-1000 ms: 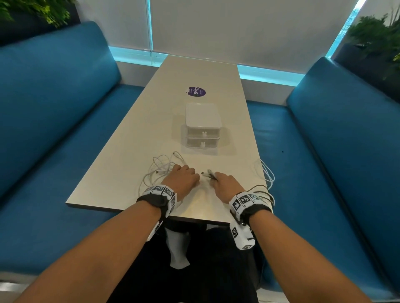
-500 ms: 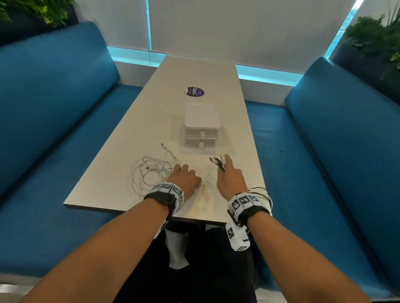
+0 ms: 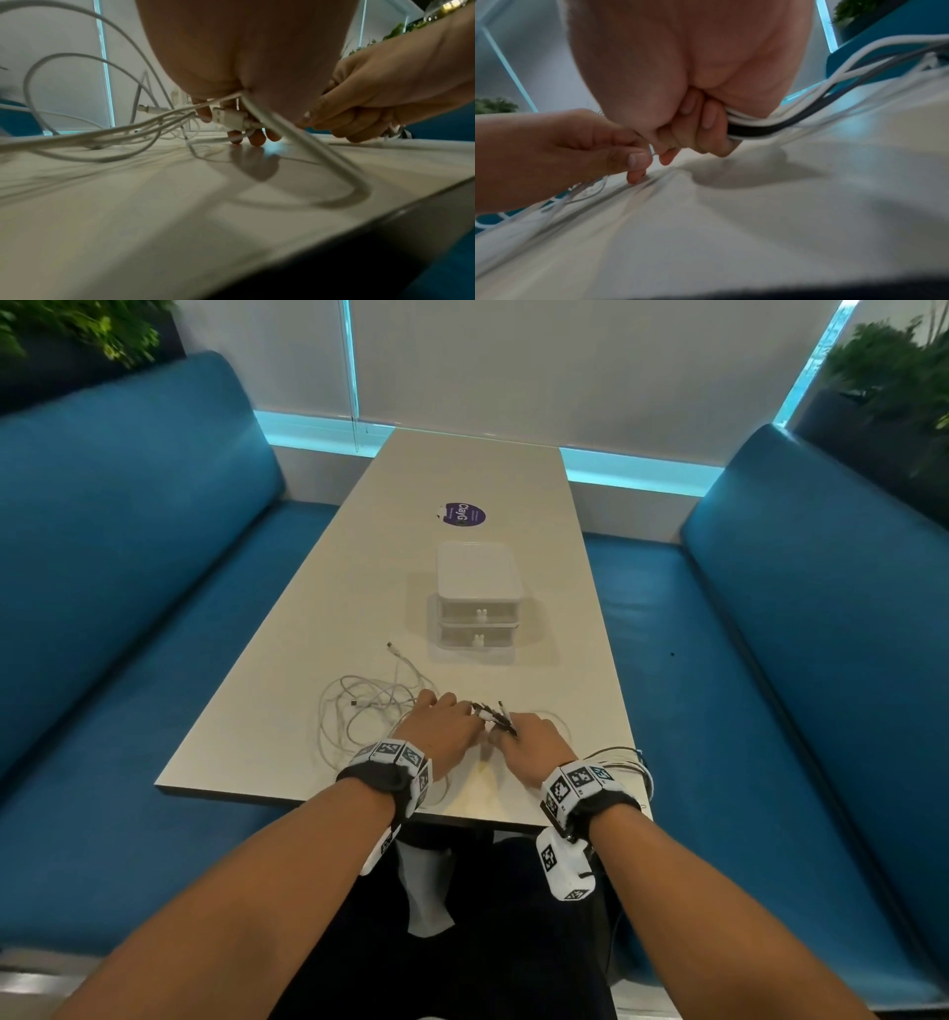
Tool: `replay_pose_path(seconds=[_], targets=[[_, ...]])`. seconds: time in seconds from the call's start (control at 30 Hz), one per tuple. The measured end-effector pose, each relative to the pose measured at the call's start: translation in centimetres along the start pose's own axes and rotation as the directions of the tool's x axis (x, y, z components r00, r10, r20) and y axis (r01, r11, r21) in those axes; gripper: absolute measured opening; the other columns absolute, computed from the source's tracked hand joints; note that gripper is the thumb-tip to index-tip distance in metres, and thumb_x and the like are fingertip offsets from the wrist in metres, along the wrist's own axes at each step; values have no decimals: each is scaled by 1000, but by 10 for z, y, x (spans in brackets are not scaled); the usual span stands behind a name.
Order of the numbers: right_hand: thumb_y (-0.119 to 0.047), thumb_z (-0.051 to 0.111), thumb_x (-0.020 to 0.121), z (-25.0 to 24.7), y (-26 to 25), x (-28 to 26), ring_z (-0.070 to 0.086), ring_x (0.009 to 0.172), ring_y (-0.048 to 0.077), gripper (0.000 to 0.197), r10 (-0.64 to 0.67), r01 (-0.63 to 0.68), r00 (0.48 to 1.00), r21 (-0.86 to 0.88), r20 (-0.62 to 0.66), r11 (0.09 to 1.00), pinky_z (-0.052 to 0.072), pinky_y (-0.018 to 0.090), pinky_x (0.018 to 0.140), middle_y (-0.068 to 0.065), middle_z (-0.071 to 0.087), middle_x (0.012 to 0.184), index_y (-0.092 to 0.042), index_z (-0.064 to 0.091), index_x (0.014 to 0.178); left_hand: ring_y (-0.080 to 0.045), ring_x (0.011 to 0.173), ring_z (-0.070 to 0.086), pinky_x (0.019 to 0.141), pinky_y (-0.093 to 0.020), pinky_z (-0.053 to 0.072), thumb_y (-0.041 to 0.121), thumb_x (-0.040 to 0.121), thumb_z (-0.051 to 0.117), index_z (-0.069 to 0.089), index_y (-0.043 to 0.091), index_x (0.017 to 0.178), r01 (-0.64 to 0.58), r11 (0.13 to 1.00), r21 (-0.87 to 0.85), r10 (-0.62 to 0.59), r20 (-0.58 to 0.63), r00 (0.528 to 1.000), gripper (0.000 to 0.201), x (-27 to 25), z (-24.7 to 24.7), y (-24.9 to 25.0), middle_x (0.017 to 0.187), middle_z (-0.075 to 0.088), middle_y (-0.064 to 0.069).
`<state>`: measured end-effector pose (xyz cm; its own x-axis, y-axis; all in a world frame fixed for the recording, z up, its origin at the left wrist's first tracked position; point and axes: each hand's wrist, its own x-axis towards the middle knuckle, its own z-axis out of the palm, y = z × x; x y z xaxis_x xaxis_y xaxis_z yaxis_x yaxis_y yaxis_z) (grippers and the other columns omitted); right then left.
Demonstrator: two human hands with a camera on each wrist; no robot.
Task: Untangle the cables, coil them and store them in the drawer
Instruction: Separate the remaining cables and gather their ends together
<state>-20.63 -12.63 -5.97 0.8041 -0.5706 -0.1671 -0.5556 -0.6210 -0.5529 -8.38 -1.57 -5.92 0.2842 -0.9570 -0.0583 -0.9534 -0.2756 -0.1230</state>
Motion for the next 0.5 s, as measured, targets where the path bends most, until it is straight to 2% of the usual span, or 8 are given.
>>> replay_pose_path(seconds=[0.1,0.2,0.3,0.4,0.5], targets=[[-26,49,100,-9,3,2,63,92,33,22,-22,19,999,-109,-26,994,50,39,79,14,69,97,-9,63,105,-27,115,49,102,-44,31,28,106,37,58,18,121,21,999,32,-21,-8,1000,28,-7,6,-13,119,58,-3],[-23,46,101,-24,19,8,63,94,35,23,82,-102,990,-183,-116,978,50,38,79,17,67,103,-8,61,111,-25,115,48,103,-40,30,19,103,42,56,23,123,60,998,31,-61,23,998,25,-14,7,-31,119,56,-1],[-27,45,101,-30,18,10,62,94,35,26,141,-167,975,-151,-173,974,48,36,76,17,66,105,-11,60,113,-24,112,47,100,-40,31,13,99,44,55,26,120,57,998,12,-57,46,997,27,-14,3,-35,115,56,0],[-31,42,103,-24,-2,7,61,94,37,30,40,-61,977,-96,-207,994,49,38,76,16,67,102,-12,60,117,-26,109,48,98,-43,32,17,100,43,56,27,117,64,998,10,-64,31,997,24,-10,1,-24,111,59,-1],[-25,44,102,-8,-21,2,61,95,37,27,-52,40,988,-85,-144,996,48,38,76,17,68,101,-9,65,111,-28,110,49,97,-46,33,17,97,44,58,26,117,71,997,-4,-71,9,997,26,-4,1,-10,109,60,-1]])
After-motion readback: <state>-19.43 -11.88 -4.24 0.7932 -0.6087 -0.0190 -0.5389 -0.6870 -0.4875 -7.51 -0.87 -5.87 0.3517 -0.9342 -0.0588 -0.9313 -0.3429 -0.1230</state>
